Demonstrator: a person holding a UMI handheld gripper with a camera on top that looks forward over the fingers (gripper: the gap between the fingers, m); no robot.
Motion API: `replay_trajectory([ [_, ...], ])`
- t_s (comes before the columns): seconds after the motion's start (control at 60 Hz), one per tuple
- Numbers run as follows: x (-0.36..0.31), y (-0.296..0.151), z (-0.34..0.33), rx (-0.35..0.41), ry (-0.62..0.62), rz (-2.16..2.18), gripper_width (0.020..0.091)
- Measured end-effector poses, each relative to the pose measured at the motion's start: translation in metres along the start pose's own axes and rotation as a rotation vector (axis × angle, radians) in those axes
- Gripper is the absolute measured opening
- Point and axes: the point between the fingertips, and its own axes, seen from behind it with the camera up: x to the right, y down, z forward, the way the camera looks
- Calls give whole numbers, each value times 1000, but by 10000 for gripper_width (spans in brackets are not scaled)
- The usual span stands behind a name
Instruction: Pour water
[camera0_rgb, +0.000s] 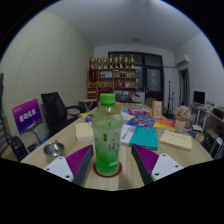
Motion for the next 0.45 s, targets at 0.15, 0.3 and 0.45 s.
replay_trajectory([
  [0.15,4,-17,-80,11,4,-15,842],
  [0.3,-5,-17,-168,15,-2,-11,849],
  [0.45,-13,-18,-244,13,-29,39,848],
])
